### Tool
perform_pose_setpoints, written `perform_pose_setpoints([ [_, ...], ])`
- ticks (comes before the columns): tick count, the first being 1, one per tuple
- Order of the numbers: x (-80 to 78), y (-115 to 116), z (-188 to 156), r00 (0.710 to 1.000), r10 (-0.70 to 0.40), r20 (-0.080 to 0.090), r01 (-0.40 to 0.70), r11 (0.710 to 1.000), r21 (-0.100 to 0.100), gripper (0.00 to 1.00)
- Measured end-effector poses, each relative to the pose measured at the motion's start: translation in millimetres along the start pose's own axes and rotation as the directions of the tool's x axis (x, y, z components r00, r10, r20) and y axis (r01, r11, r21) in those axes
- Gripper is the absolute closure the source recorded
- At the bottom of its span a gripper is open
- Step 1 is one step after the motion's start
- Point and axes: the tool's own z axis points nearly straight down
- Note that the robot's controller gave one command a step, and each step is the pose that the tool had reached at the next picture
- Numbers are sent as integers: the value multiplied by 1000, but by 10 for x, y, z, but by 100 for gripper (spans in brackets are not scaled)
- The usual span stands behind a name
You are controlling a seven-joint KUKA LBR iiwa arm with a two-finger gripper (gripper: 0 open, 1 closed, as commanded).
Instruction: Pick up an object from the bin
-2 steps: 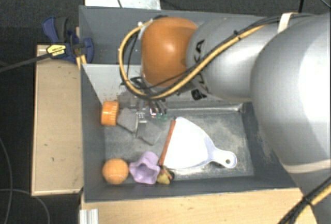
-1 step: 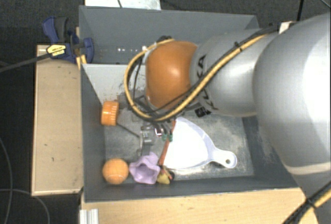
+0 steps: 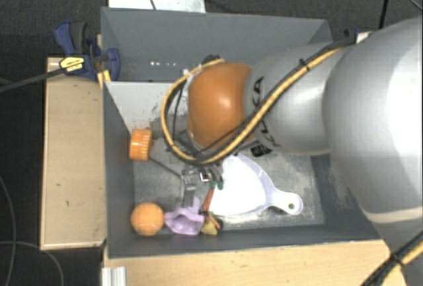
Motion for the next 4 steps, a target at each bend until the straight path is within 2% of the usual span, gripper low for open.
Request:
perform_pose_setpoints([
  [1,-36,-49,-310,990,-137,-11,137,991,2,0],
  [2,86,74,-463,982,-187,9,187,982,0,0],
  [3,205,-289,-47,973,-230,-1,230,973,-2,0],
  [4,266,-575,68,960,-280,-5,280,960,2,0],
])
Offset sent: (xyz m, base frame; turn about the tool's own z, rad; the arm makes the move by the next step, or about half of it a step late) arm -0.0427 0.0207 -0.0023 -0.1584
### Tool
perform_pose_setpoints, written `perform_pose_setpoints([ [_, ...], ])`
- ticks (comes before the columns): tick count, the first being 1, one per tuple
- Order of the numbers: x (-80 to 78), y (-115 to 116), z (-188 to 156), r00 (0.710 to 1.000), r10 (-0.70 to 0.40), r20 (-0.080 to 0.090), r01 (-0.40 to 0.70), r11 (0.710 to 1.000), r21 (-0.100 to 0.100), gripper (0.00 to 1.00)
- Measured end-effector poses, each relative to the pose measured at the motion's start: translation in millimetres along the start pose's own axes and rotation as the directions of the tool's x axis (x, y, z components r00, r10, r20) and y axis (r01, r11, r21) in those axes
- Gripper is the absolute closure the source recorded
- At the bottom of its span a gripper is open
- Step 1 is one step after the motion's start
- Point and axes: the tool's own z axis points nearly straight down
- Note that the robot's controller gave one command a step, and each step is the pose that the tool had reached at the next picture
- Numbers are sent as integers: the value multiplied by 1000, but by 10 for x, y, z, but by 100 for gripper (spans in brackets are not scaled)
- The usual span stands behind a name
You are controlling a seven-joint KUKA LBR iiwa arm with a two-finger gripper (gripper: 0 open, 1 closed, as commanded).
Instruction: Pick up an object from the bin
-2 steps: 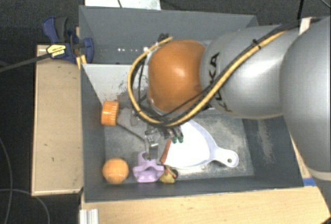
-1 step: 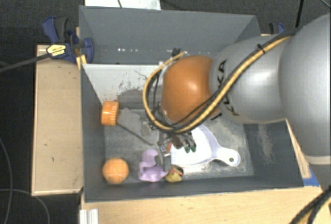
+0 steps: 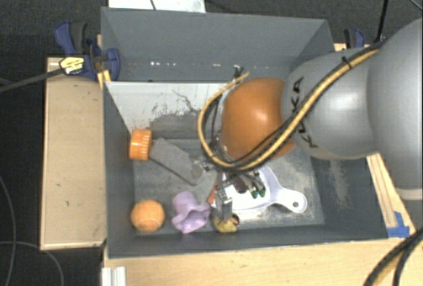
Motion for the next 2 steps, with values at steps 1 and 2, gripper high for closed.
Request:
perform_pose_setpoints([
  [1,110,268,126,977,-213,3,213,977,-1,0],
  [2,130,338,214,963,-270,2,270,963,-2,0],
])
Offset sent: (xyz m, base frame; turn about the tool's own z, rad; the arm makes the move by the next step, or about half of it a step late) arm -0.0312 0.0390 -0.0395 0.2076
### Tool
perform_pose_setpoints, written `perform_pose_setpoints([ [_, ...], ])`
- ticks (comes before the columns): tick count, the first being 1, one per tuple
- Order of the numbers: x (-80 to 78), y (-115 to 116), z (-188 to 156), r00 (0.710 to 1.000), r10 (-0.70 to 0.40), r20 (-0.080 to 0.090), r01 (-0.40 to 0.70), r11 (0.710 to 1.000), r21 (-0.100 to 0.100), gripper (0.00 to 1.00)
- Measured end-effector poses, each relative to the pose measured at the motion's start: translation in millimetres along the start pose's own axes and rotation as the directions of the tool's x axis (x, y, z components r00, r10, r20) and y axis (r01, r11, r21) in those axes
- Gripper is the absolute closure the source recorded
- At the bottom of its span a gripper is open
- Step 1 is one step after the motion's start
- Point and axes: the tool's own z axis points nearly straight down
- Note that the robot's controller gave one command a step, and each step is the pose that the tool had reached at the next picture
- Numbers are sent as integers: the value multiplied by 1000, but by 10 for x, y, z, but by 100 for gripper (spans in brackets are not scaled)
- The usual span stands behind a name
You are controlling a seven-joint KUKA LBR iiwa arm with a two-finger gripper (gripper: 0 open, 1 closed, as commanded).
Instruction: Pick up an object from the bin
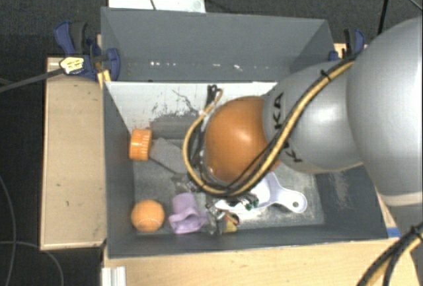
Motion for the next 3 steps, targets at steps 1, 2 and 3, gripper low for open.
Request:
perform_pose_setpoints([
  [1,-29,102,125,972,234,10,-234,972,1,100],
  [2,-29,103,124,972,236,10,-236,972,0,100],
  [3,-147,-88,-792,965,262,1,-262,965,0,100],
])
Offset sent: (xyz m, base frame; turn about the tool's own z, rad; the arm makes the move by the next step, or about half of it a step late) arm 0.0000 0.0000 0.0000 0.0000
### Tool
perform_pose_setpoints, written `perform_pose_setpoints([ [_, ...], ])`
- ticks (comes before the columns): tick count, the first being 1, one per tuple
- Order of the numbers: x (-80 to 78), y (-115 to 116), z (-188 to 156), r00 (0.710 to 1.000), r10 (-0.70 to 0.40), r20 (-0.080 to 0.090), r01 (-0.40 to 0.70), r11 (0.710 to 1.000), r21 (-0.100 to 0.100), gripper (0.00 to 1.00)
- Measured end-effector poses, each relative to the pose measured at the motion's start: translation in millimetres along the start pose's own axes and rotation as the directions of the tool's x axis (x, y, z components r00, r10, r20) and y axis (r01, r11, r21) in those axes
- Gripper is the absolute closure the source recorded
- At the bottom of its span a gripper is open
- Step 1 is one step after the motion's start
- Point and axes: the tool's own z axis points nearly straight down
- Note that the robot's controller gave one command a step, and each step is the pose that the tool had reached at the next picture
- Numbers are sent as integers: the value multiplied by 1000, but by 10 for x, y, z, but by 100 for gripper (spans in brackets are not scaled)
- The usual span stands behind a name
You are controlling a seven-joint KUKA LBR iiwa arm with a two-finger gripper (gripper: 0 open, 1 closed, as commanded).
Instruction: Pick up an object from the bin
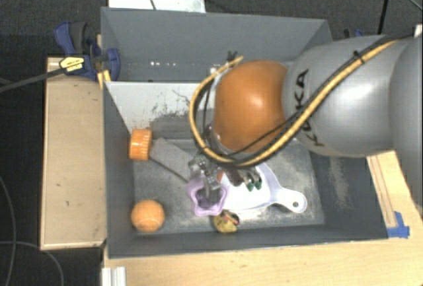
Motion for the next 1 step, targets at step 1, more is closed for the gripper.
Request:
perform_pose_setpoints([
  [1,0,0,0,1000,1,0,-1,1000,0,100],
])
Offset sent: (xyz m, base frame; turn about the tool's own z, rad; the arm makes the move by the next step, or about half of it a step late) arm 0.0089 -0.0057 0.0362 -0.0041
